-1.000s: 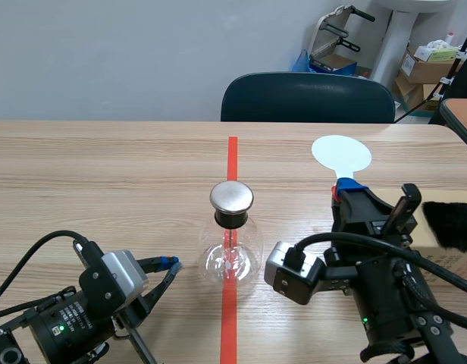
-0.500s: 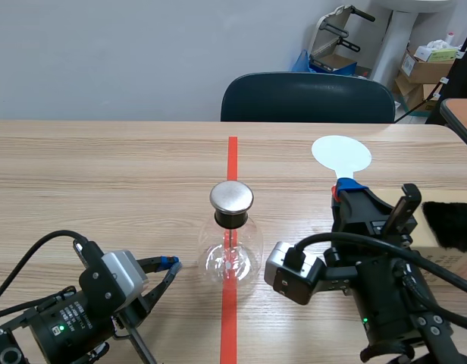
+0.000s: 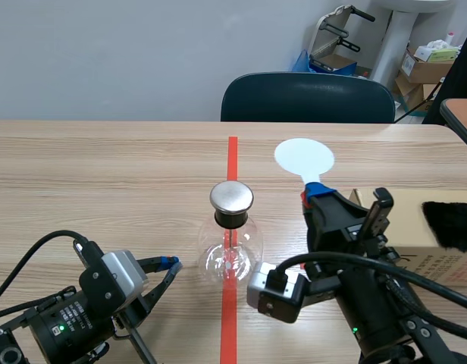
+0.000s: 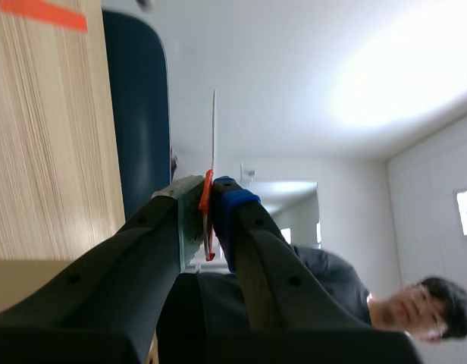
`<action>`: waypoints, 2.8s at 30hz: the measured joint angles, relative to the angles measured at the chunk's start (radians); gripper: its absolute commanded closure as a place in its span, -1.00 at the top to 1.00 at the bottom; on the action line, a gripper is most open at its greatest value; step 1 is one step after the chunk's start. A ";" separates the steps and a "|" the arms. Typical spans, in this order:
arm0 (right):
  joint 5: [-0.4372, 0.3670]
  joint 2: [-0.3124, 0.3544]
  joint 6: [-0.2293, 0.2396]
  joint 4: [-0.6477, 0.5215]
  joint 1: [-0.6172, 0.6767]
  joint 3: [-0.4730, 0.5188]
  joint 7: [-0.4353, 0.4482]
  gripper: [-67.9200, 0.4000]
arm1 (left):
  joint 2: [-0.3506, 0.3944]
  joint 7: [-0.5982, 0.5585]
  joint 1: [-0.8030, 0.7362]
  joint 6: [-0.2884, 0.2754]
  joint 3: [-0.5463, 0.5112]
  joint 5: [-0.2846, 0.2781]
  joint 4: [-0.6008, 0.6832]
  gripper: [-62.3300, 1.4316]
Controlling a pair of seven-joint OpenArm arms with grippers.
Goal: Do the electroscope experiment
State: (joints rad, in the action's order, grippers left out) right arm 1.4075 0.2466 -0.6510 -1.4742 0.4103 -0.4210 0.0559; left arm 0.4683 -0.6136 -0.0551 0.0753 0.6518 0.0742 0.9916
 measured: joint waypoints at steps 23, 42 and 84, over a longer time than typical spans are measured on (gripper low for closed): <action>0.010 0.000 0.001 0.000 0.000 0.000 0.348 -0.93 | 0.000 0.003 0.000 -0.001 0.000 0.000 0.000 -0.83; 0.010 0.000 0.001 0.000 0.001 0.001 0.133 -0.93 | 0.000 0.019 0.000 -0.027 0.000 0.003 0.000 -0.83; 0.037 0.000 0.004 0.000 0.000 0.003 0.230 -0.93 | 0.000 0.027 0.000 -0.036 0.000 0.064 0.000 -0.83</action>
State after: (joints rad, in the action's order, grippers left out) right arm 1.4441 0.2466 -0.6472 -1.4742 0.4107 -0.4183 0.2863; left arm 0.4686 -0.5861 -0.0555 0.0395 0.6518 0.1387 0.9916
